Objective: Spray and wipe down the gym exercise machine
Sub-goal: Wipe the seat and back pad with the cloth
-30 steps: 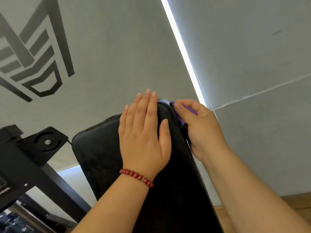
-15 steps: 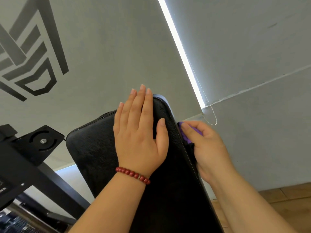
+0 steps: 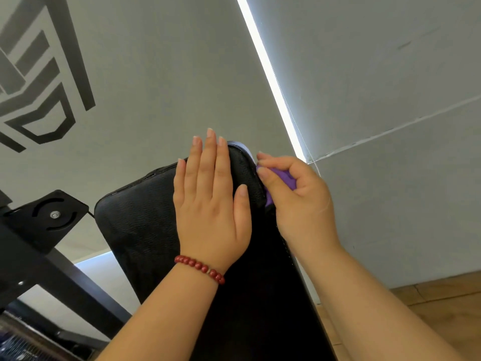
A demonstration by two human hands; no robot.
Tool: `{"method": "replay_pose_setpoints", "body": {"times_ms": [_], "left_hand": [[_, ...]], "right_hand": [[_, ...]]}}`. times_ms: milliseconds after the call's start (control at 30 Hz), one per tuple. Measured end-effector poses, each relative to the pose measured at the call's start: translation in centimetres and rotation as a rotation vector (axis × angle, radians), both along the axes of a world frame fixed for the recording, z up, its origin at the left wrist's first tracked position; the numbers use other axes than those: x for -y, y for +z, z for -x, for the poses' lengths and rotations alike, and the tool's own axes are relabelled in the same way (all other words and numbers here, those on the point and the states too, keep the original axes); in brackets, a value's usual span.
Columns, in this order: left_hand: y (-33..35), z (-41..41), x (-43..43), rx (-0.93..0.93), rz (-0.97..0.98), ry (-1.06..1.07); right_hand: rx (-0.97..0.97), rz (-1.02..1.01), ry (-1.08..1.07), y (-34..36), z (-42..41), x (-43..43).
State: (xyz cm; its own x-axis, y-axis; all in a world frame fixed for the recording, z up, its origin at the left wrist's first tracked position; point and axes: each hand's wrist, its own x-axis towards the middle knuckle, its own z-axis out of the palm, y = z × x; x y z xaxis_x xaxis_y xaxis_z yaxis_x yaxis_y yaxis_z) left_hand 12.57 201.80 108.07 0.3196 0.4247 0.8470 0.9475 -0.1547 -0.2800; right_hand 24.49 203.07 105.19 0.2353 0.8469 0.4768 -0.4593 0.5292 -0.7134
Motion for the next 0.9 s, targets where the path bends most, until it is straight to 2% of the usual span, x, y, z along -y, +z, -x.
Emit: {"method": "replay_pose_setpoints", "body": {"times_ms": [100,300,467,667,900], "left_hand": [[-0.2,0.2,0.2,-0.019,0.0,-0.024],[-0.6,0.2,0.1,-0.012,-0.014,-0.03],[-0.8,0.1,0.3,-0.013,0.005,-0.024],[-1.5,0.1,0.4,-0.012,0.001,-0.024],[-2.6,-0.4,0.9,0.025,0.01,-0.015]], "right_hand": [[0.017,-0.078,-0.022,1.1,0.1,-0.1],[0.015,-0.054,-0.086,-3.4,0.3,2.7],[0.011,-0.069,-0.072,0.0,0.3,0.5],[-0.028,0.013,-0.048,-3.4,0.4,2.7],[-0.035,-0.022,0.048,-0.8,-0.3,0.3]]}}
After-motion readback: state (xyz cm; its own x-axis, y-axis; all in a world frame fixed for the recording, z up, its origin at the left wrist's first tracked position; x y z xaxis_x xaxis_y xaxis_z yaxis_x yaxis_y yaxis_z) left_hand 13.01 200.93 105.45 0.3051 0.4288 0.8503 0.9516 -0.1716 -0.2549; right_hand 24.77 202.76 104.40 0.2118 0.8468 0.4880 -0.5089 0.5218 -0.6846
